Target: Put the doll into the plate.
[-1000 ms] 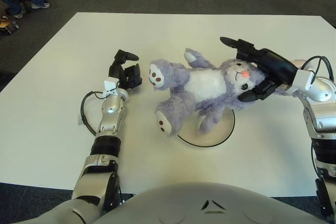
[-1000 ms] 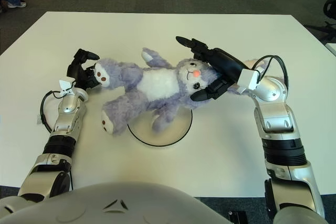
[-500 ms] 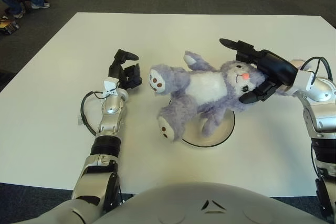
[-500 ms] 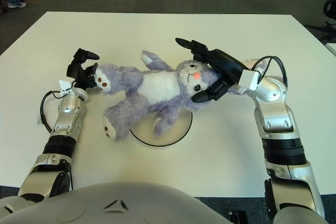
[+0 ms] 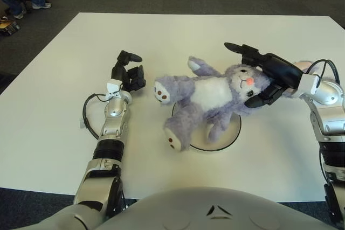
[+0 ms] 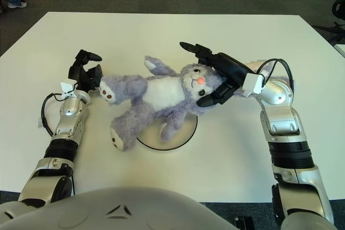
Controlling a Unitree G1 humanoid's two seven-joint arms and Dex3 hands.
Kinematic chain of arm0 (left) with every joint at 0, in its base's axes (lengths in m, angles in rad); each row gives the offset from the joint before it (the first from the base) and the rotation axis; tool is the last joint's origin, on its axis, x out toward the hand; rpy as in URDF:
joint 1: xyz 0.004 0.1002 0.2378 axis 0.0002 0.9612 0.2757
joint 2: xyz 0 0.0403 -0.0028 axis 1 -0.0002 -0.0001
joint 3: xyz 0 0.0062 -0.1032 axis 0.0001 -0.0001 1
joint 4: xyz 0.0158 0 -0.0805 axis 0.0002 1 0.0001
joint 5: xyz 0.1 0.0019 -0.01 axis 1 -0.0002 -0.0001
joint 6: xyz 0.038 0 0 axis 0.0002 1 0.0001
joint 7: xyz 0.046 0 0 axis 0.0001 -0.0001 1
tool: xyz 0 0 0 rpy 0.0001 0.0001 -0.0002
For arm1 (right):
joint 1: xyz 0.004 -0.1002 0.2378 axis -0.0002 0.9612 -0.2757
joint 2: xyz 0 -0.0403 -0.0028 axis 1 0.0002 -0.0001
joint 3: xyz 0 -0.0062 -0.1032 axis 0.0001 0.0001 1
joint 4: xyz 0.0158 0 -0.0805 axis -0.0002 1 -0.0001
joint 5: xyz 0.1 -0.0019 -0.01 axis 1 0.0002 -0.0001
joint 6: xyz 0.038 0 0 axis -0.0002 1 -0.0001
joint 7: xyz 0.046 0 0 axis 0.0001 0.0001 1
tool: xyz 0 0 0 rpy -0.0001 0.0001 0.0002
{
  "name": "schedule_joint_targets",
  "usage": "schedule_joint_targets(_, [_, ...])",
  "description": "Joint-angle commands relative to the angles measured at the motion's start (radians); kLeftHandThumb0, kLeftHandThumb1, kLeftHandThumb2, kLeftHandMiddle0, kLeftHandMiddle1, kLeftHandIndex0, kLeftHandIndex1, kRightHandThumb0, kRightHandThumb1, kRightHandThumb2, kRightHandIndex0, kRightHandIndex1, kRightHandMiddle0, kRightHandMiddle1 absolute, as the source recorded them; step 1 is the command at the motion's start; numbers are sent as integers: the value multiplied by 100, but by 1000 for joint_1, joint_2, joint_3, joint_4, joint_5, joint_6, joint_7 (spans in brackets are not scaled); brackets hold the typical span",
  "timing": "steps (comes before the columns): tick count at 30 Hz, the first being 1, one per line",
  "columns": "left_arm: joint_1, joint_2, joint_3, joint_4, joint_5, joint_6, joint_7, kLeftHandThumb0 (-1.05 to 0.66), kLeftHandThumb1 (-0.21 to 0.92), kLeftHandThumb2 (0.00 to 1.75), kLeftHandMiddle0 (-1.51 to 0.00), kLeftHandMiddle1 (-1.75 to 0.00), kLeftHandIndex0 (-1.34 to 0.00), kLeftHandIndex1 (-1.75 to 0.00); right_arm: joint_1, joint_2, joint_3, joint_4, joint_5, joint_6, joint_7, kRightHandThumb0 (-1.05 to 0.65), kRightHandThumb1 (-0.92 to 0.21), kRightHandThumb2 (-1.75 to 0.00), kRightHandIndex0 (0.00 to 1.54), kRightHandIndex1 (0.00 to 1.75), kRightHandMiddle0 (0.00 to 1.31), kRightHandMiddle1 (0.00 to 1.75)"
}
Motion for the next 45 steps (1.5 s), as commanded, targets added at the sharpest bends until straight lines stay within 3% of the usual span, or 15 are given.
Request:
schedule_joint_targets(1, [101,-63,-13,56,5,2,8,-41,56,101,-119,-175,-42,-175,-23,-14,3,21,-13,-53,6,-80,-43,-65,2,107,0,0])
schedule_joint_targets(6, [103,-64,-13,54,1,0,5,-40,57,100,-118,-175,-42,-175,-31,-18,7,45,-22,-98,13,-93,-58,-50,2,39,0,0])
schedule_joint_targets(12, [103,-64,-13,54,1,-3,4,-40,57,99,-118,-175,-41,-175,-38,-30,14,71,-28,-134,23,-99,-67,-40,0,9,0,0])
schedule_joint_targets(18, [104,-64,-14,53,-3,-4,0,-40,57,99,-118,-175,-41,-175,-33,-19,19,69,-18,-155,16,-100,-74,-30,0,1,0,0])
schedule_joint_targets(30, [103,-66,-12,59,-14,-11,-8,-41,56,102,-119,-175,-43,-175,-39,6,23,85,72,-231,48,-95,-82,-27,0,0,0,0])
schedule_joint_targets(45, [102,-66,-9,64,-15,-15,-8,-41,54,103,-120,-175,-43,-175,-35,14,16,73,79,-223,46,-93,-84,-25,0,0,0,0])
